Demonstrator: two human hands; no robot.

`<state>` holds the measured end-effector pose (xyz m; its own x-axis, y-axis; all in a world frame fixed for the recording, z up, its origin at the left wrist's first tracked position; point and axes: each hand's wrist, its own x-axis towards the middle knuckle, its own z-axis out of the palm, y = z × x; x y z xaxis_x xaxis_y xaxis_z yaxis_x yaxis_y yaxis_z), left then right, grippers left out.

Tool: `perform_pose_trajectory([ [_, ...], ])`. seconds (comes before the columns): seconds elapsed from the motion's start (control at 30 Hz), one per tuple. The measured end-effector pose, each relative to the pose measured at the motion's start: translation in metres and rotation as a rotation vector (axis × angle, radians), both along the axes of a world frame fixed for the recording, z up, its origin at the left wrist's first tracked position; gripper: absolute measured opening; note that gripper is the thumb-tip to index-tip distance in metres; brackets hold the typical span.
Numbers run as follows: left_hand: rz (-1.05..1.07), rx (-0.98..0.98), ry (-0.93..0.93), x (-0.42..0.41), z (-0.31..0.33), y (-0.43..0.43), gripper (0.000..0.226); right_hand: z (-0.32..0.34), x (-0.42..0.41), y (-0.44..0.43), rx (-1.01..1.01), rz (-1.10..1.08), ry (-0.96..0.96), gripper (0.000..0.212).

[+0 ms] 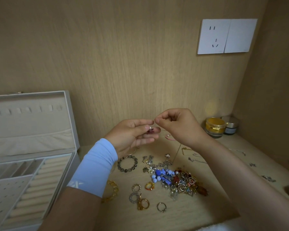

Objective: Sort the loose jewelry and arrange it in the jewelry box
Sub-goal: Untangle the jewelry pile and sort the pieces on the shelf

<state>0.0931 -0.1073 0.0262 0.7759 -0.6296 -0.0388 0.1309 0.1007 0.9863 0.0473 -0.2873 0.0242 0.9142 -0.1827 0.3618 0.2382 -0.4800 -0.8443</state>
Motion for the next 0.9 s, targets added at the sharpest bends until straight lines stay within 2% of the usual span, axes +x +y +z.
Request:
perform_pose_trajectory([
  [0.2,0.108,0.044,-0.045,0.001,0.003,0.000,0.021,-0.005,0.004,-0.004,-0.128,-0.030,0.022,0.004],
  [0.4,0.043,0.040,-0.005,-0.001,0.002,0.001,0.024,-0.002,0.002,-0.004,-0.184,-0.036,-0.014,0.005],
  [0.5,0.028,0.019,0.049,-0.001,0.002,0.004,0.027,0.003,-0.003,-0.004,-0.218,0.037,-0.004,0.003],
  [0.77,0.010,0.073,0.004,-0.001,0.003,0.007,0.024,0.005,-0.006,-0.005,-0.354,0.159,0.201,0.016],
  [0.9,0.055,0.141,-0.044,0.000,0.001,0.004,0.020,0.005,-0.008,-0.003,-0.360,0.203,0.298,0.013],
])
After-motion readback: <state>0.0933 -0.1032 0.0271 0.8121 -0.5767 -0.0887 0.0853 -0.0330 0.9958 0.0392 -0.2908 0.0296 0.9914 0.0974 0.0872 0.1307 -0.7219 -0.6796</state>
